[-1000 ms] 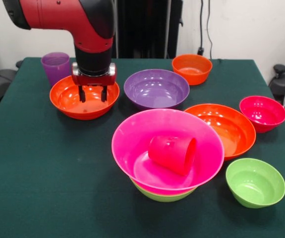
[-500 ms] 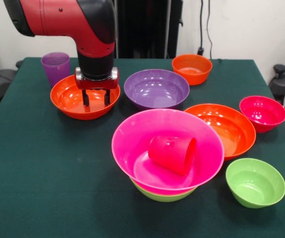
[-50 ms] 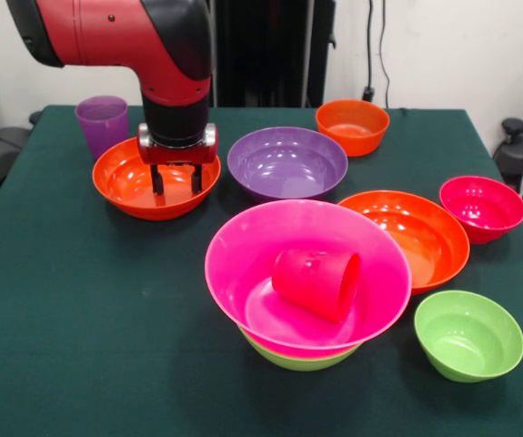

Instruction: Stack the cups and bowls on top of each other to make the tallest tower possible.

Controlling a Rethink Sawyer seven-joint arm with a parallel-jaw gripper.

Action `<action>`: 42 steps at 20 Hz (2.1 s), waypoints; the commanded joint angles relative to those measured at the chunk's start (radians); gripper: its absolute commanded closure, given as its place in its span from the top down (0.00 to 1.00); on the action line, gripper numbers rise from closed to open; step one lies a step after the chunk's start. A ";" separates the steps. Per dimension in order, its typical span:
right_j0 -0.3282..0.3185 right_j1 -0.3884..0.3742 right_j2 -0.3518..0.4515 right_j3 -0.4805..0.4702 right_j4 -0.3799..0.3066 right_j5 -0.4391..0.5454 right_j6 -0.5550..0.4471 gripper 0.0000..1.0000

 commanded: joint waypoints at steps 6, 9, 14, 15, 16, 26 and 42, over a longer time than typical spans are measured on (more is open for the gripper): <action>0.038 -0.015 0.093 -0.045 0.049 0.030 -0.036 1.00; 0.053 -0.028 0.094 -0.060 0.072 0.067 -0.040 1.00; 0.059 -0.027 0.092 -0.068 0.088 0.067 -0.043 1.00; 0.058 -0.028 0.094 -0.066 0.090 0.064 -0.046 1.00; 0.061 -0.029 0.091 -0.069 0.095 0.071 -0.048 1.00; 0.087 -0.051 0.085 -0.104 0.156 0.171 -0.063 1.00; 0.097 -0.063 0.088 -0.120 0.186 0.220 -0.069 1.00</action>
